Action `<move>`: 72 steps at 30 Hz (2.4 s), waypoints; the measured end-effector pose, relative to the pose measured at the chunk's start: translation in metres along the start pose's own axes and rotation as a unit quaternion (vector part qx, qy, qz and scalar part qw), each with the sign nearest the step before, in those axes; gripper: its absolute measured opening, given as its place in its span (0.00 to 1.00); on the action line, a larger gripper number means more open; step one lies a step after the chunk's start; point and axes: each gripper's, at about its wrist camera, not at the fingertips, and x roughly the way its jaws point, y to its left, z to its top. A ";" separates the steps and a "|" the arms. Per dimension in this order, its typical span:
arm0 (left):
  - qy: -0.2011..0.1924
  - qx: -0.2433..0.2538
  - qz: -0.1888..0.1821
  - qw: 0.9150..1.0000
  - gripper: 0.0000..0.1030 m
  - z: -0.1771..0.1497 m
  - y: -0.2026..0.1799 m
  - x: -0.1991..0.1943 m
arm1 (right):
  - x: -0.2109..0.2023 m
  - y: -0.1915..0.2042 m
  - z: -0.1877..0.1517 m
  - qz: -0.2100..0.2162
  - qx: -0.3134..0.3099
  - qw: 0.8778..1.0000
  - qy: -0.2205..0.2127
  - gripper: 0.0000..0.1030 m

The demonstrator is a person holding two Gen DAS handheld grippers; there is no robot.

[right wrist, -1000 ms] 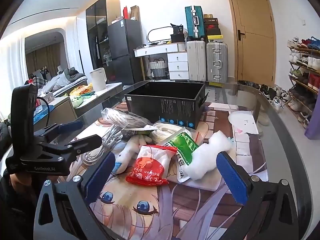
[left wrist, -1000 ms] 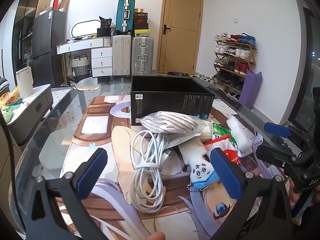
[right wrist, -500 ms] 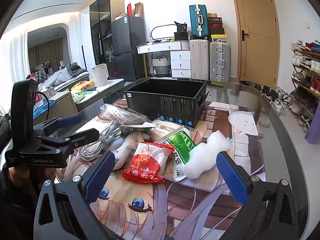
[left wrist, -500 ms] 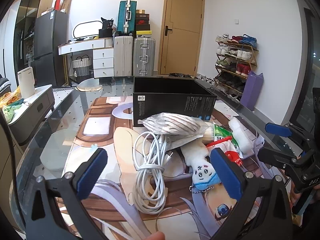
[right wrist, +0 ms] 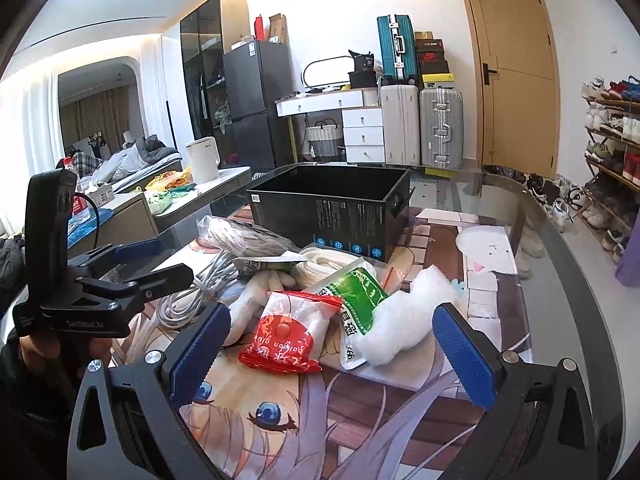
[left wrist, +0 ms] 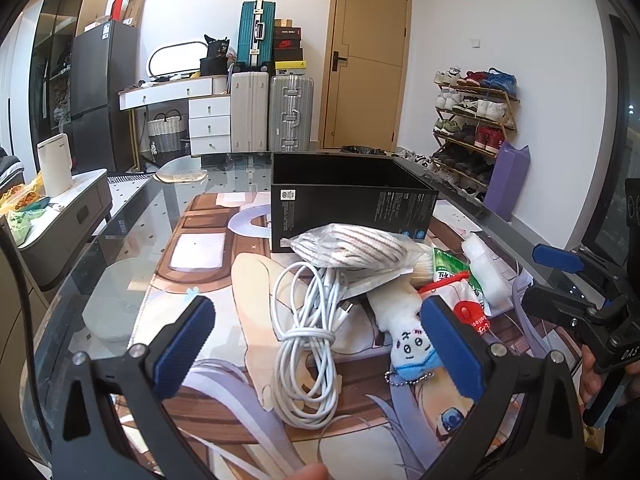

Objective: Organize soft objects

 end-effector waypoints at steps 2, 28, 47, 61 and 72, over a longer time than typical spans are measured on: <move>0.000 -0.002 0.002 1.000 1.00 0.000 0.001 0.001 | 0.001 0.000 -0.001 -0.004 -0.002 1.000 0.001 1.00; 0.016 -0.001 0.007 1.000 1.00 0.000 0.006 0.010 | 0.001 -0.016 0.004 -0.022 0.019 1.000 0.007 1.00; 0.029 -0.001 0.012 0.999 1.00 0.009 0.018 0.023 | 0.021 -0.026 0.010 -0.049 0.018 0.997 0.051 1.00; 0.088 0.027 0.014 0.996 1.00 0.011 0.022 0.039 | 0.033 -0.033 0.020 -0.055 0.026 0.995 0.078 1.00; 0.138 0.027 0.018 0.990 1.00 0.006 0.024 0.058 | 0.060 -0.051 0.018 -0.085 0.052 0.987 0.124 1.00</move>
